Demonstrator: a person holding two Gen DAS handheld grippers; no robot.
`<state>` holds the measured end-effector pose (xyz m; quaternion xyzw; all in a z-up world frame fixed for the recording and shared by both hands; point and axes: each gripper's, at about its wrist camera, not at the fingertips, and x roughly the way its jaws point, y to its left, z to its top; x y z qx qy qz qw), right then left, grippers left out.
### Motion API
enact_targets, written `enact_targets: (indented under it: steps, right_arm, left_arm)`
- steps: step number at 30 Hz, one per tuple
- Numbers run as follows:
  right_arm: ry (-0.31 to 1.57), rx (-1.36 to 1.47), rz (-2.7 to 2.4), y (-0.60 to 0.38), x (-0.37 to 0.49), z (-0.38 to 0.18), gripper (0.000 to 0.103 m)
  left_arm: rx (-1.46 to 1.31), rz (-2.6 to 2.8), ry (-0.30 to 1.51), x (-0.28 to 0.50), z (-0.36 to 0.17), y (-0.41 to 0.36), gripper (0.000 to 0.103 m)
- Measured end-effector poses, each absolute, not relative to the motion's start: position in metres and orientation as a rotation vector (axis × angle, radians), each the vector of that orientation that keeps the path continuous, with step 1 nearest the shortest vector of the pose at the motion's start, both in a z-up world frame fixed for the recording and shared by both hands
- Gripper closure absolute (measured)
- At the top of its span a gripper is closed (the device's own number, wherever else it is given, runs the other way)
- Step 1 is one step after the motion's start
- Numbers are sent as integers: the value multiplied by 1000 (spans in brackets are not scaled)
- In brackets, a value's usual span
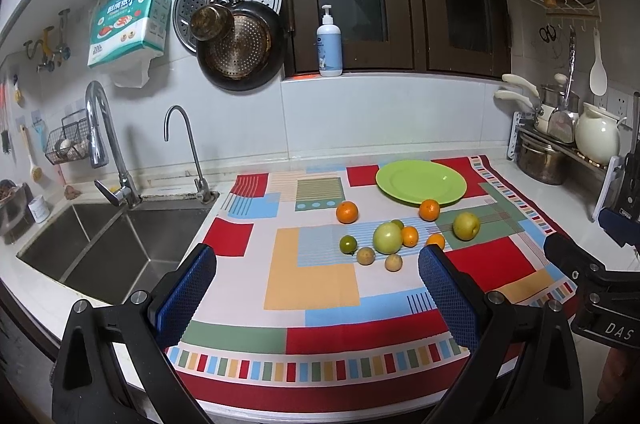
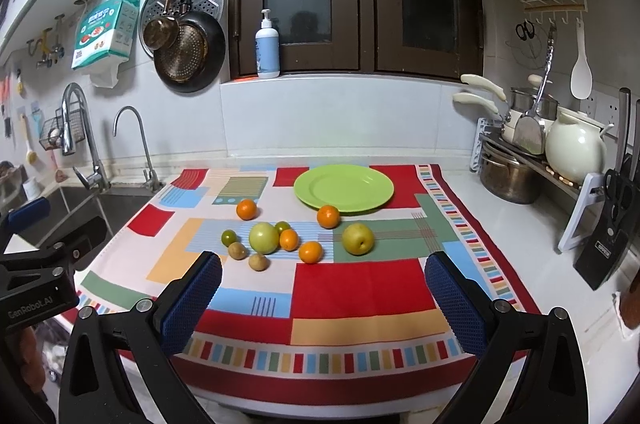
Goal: Organize fruits
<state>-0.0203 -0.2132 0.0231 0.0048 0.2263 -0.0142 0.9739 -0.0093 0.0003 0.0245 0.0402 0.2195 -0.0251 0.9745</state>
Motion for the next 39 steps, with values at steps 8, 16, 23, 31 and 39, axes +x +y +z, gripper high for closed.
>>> enact_targets:
  steps: [8, 16, 23, 31, 39]
  right_arm:
    - [465, 10, -28, -212, -17, 23, 1]
    - [485, 18, -25, -211, -5, 20, 1]
    - [513, 26, -25, -205, 15, 12, 1]
    - [564, 41, -31, -192, 54, -4, 1]
    - [641, 39, -86, -178, 96, -27, 9]
  left_arm:
    - [84, -61, 448, -4, 25, 1, 0]
    - [93, -69, 471, 11, 20, 2, 0]
    - [118, -101, 503, 35, 9, 6, 0]
    - [161, -177, 529, 76, -6, 10, 8]
    - [222, -337, 575, 122, -33, 7, 22]
